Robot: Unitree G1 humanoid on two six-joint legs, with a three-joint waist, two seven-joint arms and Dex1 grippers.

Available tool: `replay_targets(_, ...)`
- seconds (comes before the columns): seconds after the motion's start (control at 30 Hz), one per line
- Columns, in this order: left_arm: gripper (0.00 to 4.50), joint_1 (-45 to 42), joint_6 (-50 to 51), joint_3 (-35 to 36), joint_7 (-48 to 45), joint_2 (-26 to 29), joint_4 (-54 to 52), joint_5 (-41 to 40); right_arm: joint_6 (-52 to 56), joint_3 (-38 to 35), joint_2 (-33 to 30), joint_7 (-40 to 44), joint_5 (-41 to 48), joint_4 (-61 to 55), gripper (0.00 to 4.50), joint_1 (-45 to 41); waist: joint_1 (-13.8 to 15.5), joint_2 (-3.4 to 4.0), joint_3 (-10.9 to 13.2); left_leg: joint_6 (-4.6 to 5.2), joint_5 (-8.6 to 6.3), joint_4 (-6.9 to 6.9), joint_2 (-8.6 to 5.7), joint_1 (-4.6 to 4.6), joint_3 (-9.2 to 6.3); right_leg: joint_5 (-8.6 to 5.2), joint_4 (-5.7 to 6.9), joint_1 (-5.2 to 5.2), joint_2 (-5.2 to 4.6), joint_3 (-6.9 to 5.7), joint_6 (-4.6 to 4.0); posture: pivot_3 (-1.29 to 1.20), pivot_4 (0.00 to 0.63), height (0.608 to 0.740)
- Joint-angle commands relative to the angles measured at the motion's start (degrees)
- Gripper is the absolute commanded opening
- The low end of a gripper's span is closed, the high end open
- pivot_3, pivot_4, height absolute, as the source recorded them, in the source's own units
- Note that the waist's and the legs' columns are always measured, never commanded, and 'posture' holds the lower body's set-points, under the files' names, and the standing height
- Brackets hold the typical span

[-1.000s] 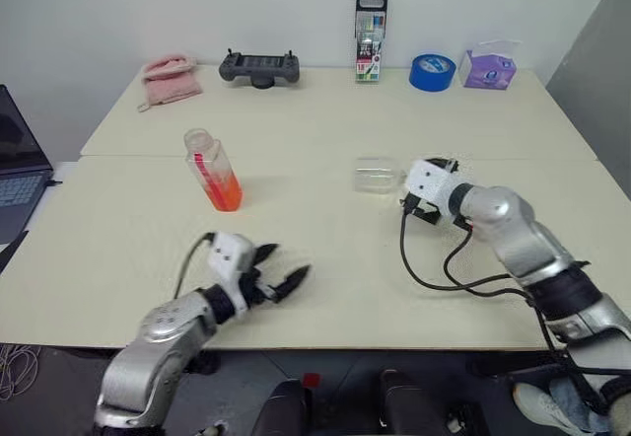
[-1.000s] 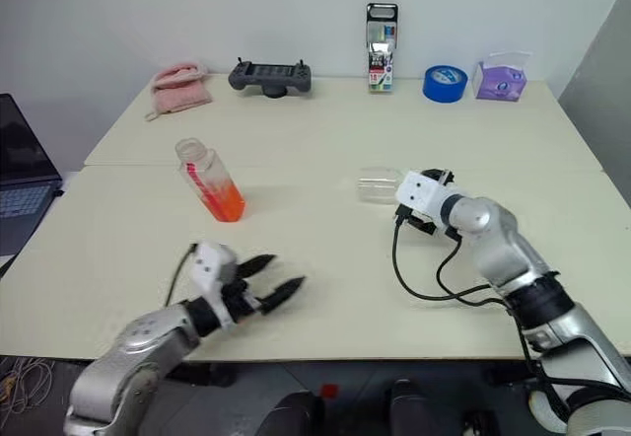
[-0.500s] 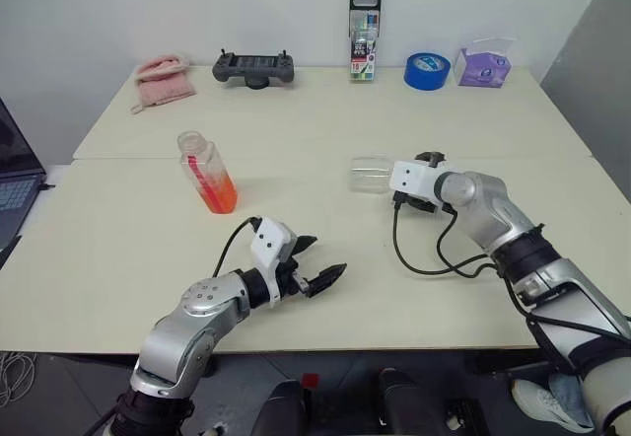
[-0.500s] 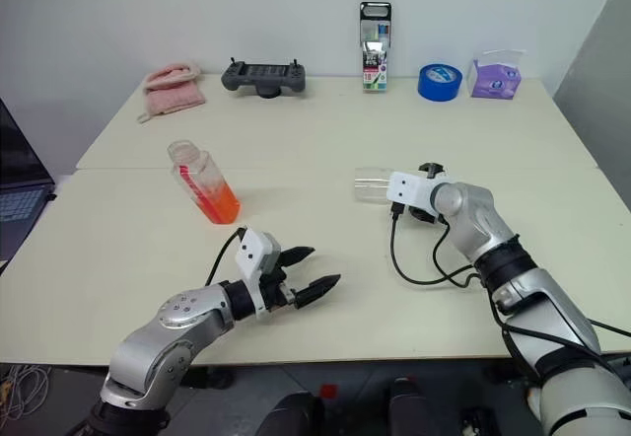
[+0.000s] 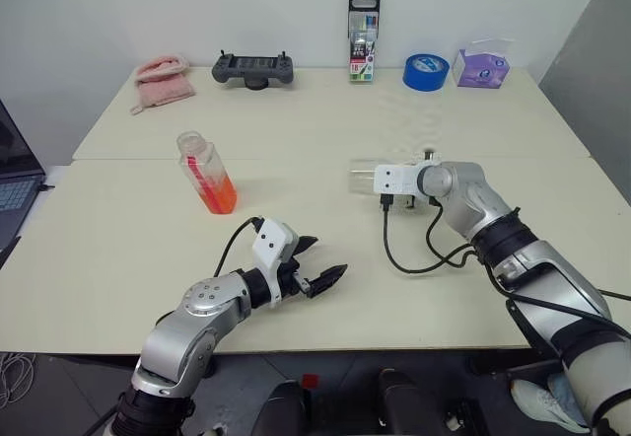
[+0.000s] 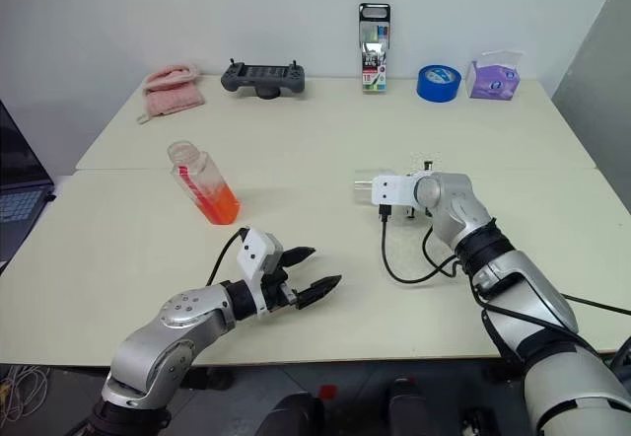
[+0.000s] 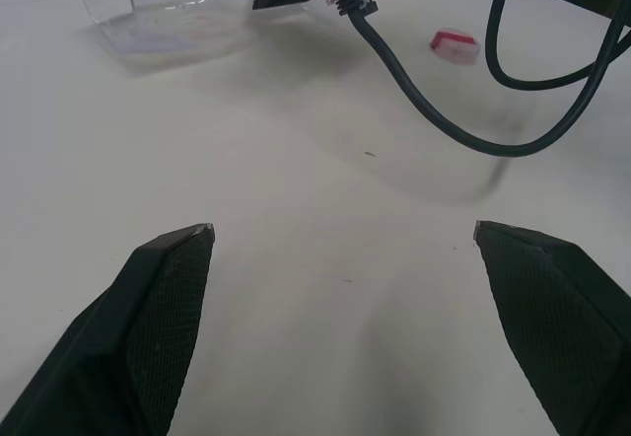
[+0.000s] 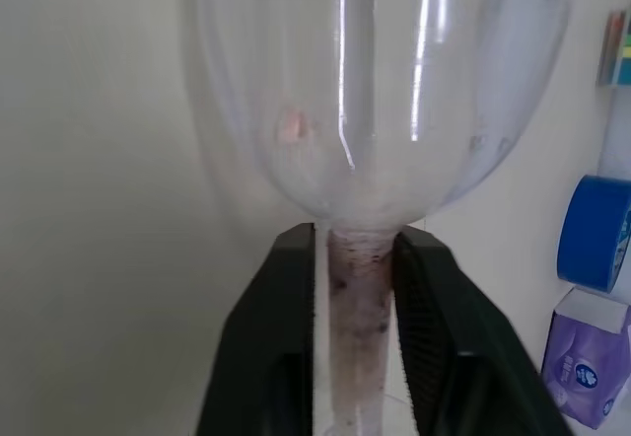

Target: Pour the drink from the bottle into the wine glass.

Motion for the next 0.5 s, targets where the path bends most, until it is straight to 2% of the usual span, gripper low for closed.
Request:
replay_targets(0.03, 4.50, -0.4, -1.4, 1.1, -0.1, 0.3, -0.9, 0.6, 0.5, 0.5, 1.6, 1.1, -0.4, 0.0, 0.24, 1.2, 0.0, 0.00, 0.0, 0.00, 0.00, 0.00, 0.00, 0.01, 0.01, 0.00, 0.00, 0.00, 0.00, 0.00, 0.00, 0.00, 0.150, 0.740)
replay_targets(0.13, 4.50, -0.6, -3.3, 3.1, 1.2, 0.2, -0.6, 1.7, 1.3, -4.5, 1.2, -2.3, 1.8, -3.7, 0.24, 1.6, -0.1, 0.00, 0.0, 0.00, 0.00, 0.00, 0.02, 0.02, 0.01, 0.00, 0.01, 0.00, 0.02, 0.01, 0.00, 0.00, 0.150, 0.740)
replay_targets(0.23, 4.50, 0.2, -5.3, 6.6, 3.3, 0.1, -1.0, 2.6, 5.4, -15.5, 3.3, -4.0, 10.6, -14.0, 0.24, 4.3, -0.1, 0.02, 0.0, 0.00, 0.00, -0.01, 0.03, -0.09, -0.03, 0.00, 0.00, -0.08, 0.02, 0.01, -0.01, 0.00, 0.150, 0.740)
replay_targets(0.33, 4.50, 1.3, -6.6, 10.4, 5.4, -0.5, -1.2, 2.5, 5.0, -24.4, 8.9, -6.0, 21.3, -23.2, 0.24, 9.0, -0.4, 0.04, 0.0, -0.01, 0.00, -0.06, 0.09, -0.11, -0.12, 0.01, 0.02, -0.17, 0.03, 0.08, 0.00, 0.00, 0.150, 0.740)
replay_targets(0.43, 4.50, 2.3, -6.8, 12.1, 5.9, -0.6, -2.0, 1.8, 6.6, -28.2, 13.0, -8.8, 25.8, -27.0, 0.24, 12.9, -0.3, 0.04, 0.0, -0.01, -0.01, -0.07, 0.11, -0.10, -0.30, 0.01, 0.04, -0.14, 0.04, 0.04, 0.00, 0.00, 0.150, 0.740)
replay_targets(0.5, 4.50, 3.1, -6.7, 14.1, 6.2, -0.4, -3.1, 1.1, 7.2, -32.7, 18.9, -11.4, 32.8, -28.2, 0.24, 16.2, 0.0, 0.00, 0.0, 0.00, -0.01, -0.05, 0.10, -0.10, -0.41, 0.01, 0.02, -0.08, 0.00, 0.02, 0.00, 0.00, 0.150, 0.740)
